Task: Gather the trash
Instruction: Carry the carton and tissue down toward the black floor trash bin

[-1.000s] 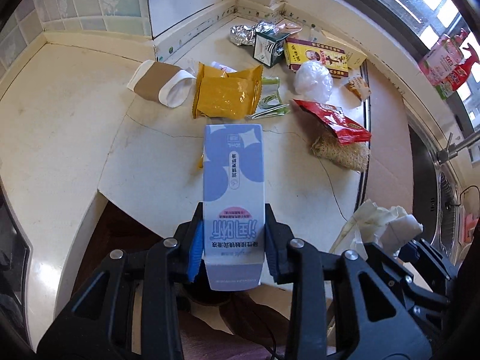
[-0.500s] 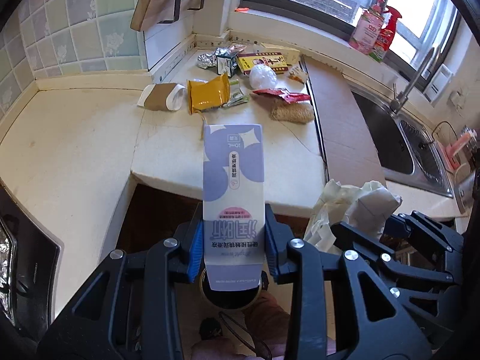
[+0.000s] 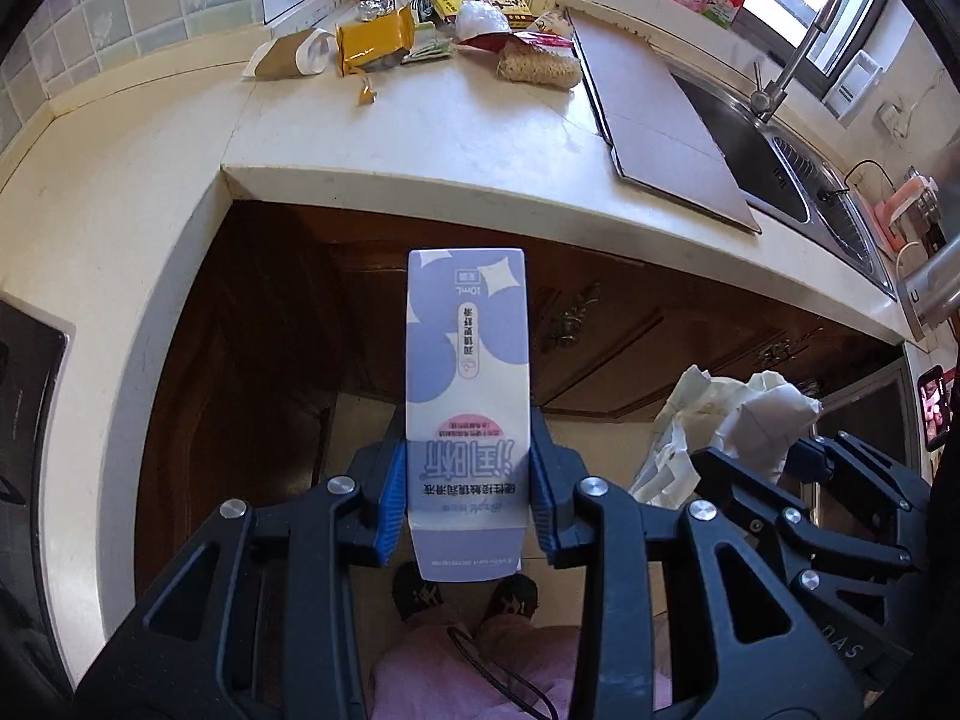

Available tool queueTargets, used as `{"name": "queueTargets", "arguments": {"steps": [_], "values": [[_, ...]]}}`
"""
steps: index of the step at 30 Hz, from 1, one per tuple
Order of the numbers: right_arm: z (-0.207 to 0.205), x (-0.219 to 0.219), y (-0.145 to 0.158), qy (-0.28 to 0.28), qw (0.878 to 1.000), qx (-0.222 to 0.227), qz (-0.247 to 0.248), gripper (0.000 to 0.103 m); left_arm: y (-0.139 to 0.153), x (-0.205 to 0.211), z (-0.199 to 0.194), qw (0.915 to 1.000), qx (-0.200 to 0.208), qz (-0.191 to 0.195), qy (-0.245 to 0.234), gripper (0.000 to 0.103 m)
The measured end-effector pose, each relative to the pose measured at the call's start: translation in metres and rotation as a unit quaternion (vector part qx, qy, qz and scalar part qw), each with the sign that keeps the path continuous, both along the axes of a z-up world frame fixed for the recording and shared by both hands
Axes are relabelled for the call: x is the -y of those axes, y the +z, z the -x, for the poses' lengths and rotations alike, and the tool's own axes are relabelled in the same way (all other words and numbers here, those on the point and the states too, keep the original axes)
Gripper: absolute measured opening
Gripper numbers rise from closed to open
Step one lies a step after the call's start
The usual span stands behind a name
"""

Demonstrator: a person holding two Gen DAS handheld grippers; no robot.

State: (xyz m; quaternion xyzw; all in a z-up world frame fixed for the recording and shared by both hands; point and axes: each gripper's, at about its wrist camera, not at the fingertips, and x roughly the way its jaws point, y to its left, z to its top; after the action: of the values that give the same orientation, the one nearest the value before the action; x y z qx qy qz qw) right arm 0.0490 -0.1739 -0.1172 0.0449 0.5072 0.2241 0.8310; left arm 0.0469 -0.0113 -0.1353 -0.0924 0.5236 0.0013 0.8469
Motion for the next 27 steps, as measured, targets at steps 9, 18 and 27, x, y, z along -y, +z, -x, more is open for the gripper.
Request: {"name": "queueTargets", "arguments": {"steps": [9, 18, 27], "values": [[-0.003, 0.040, -0.109, 0.012, 0.999, -0.041, -0.012, 0.043, -0.105, 0.023, 0.018, 0.9989, -0.029, -0.012, 0.033, 0.031], [-0.013, 0.049, -0.260, -0.011, 0.994, -0.112, 0.000, 0.043, -0.240, 0.020, 0.014, 0.9942, -0.094, 0.008, 0.052, 0.031], [-0.034, 0.025, -0.326, -0.012, 0.991, -0.135, 0.010, 0.043, -0.300, 0.026, -0.004, 0.9923, -0.120, 0.012, 0.030, 0.032]]}}
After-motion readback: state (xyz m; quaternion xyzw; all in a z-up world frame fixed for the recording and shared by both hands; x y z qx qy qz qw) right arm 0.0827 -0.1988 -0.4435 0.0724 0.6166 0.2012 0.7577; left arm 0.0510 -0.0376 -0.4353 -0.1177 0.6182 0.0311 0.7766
